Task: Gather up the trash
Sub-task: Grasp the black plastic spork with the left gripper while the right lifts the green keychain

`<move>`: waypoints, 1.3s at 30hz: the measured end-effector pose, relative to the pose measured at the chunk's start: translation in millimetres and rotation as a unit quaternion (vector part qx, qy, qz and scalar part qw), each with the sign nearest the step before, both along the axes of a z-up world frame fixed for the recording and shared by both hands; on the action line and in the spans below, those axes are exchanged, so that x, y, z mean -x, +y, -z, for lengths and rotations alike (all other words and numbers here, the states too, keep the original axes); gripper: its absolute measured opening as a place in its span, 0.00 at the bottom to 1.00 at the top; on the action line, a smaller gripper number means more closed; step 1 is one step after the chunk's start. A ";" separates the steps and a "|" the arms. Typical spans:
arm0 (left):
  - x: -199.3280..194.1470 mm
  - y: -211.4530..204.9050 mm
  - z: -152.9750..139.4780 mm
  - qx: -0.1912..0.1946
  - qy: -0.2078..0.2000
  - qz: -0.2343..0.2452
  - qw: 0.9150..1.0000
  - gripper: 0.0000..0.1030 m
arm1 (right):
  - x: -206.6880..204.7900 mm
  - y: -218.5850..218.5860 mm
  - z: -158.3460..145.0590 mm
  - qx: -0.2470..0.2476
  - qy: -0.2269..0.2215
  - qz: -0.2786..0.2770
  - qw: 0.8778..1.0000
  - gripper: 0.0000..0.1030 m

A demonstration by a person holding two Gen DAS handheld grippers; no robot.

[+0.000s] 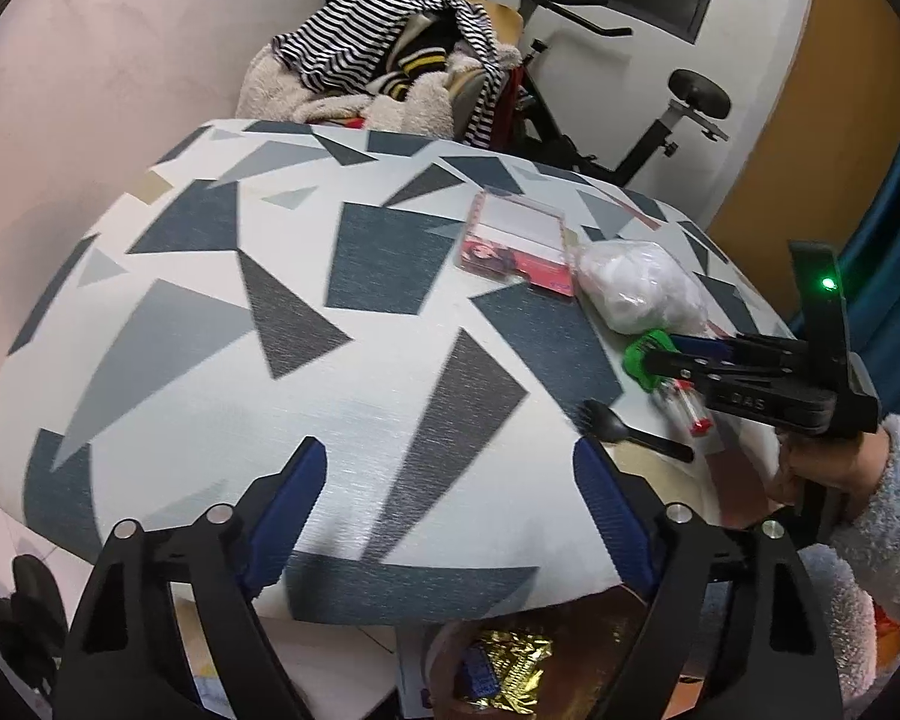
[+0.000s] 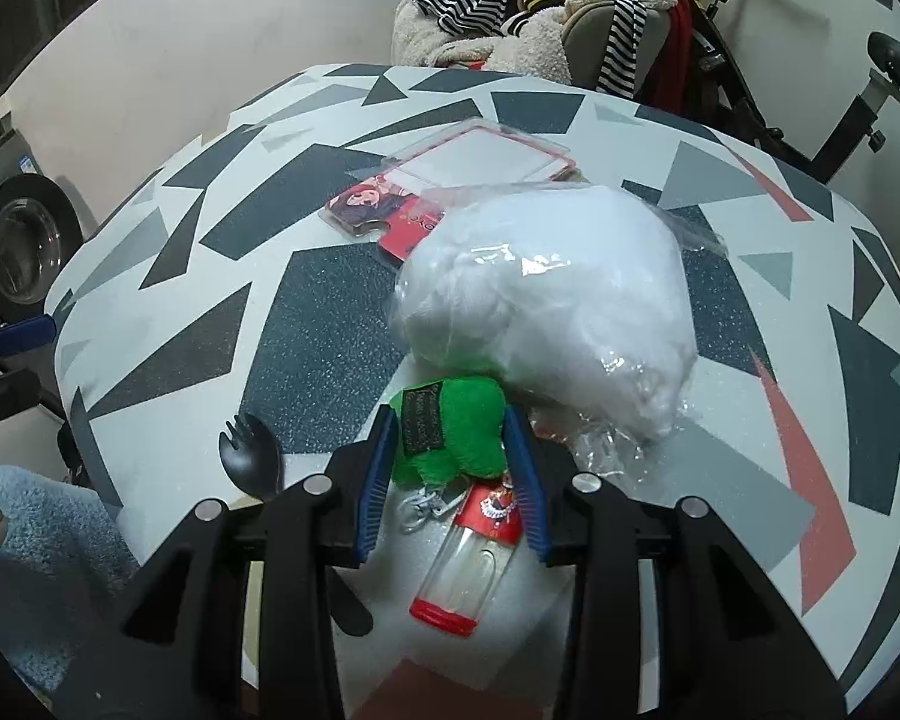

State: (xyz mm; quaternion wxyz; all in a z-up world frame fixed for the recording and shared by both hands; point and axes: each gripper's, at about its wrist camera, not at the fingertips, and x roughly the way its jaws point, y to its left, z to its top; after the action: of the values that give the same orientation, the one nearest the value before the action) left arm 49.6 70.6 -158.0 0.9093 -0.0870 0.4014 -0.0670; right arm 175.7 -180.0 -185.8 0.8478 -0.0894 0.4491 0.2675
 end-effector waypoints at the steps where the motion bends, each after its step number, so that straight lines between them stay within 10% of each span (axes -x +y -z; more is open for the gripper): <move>1: 0.0 -3.5 0.0 -0.002 0.000 0.004 1.000 0.78 | -0.3 1.8 0.3 0.004 -0.001 -0.004 1.000 0.41; 10: 0.9 -18.3 -1.7 0.008 0.003 0.018 1.000 0.74 | 3.2 21.5 2.2 0.067 -0.024 -0.053 0.996 0.41; 19: -9.5 -43.7 6.6 0.039 0.039 0.062 0.997 0.51 | 21.5 -21.4 -32.8 -0.058 -0.026 -0.013 0.998 0.39; 28: -35.3 -77.1 38.4 0.165 0.120 0.063 0.977 0.42 | 42.6 -52.2 -43.2 -0.063 -0.036 0.000 0.997 0.39; 39: -93.7 -96.3 47.4 0.127 0.135 0.057 0.981 0.31 | 47.7 -80.2 -49.3 -0.075 -0.048 0.026 0.996 0.39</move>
State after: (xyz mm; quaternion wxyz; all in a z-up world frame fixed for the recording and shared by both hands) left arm 143.3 -25.7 -205.4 0.8230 -0.1871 0.5129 -0.1571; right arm 128.0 -260.3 -136.5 0.8794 -0.0271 0.3886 0.2738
